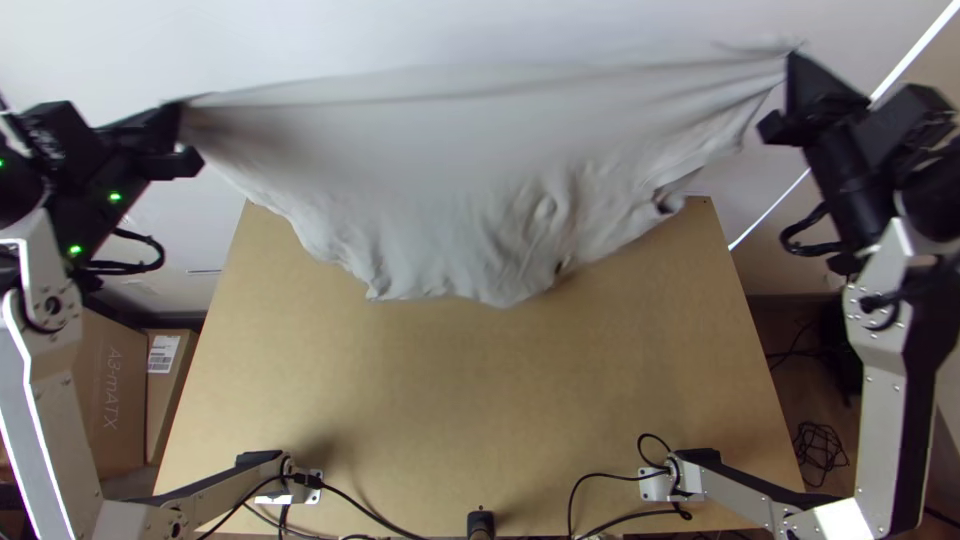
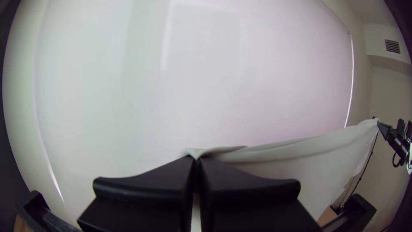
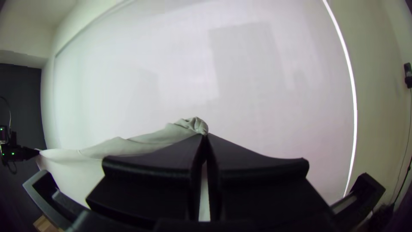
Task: Fold the t-shirt
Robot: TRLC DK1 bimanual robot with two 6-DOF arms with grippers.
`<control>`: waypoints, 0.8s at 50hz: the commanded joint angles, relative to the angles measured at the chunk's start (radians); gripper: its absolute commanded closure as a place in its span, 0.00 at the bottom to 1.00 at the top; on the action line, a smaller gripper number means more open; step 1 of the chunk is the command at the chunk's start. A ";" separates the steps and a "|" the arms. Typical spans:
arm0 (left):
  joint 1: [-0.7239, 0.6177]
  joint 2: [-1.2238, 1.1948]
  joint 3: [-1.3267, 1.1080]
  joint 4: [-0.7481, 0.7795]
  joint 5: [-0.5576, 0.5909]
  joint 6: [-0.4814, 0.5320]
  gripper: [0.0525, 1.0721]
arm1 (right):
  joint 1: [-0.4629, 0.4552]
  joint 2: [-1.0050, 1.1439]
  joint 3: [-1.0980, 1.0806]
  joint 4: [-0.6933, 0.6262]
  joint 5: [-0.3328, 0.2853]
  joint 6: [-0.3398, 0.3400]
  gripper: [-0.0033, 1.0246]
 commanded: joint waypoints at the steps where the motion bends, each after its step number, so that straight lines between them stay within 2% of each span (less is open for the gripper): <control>1: 0.063 -0.044 0.092 0.015 -0.055 0.006 0.97 | -0.019 -0.040 0.098 0.032 0.048 0.001 0.98; 7: 0.099 -0.093 0.136 0.025 -0.055 0.006 0.97 | -0.010 -0.116 0.121 0.044 0.046 0.001 0.98; 17: 0.110 -0.216 0.138 0.037 -0.055 0.006 0.97 | 0.053 -0.301 0.030 0.040 0.042 0.001 0.98; 25: 0.102 -0.319 0.115 0.031 -0.054 -0.004 0.97 | 0.076 -0.390 0.015 -0.006 0.022 0.003 0.98; 29: 0.098 -0.351 0.109 0.012 -0.054 -0.014 0.97 | 0.076 -0.409 0.020 -0.026 -0.009 0.004 0.98; 35: 0.063 -0.366 0.107 -0.069 -0.054 -0.084 0.97 | 0.076 -0.432 0.017 -0.068 -0.070 0.007 0.98; 40: 0.023 -0.380 0.066 -0.143 -0.054 -0.127 0.97 | 0.074 -0.436 0.011 -0.124 -0.095 0.044 0.98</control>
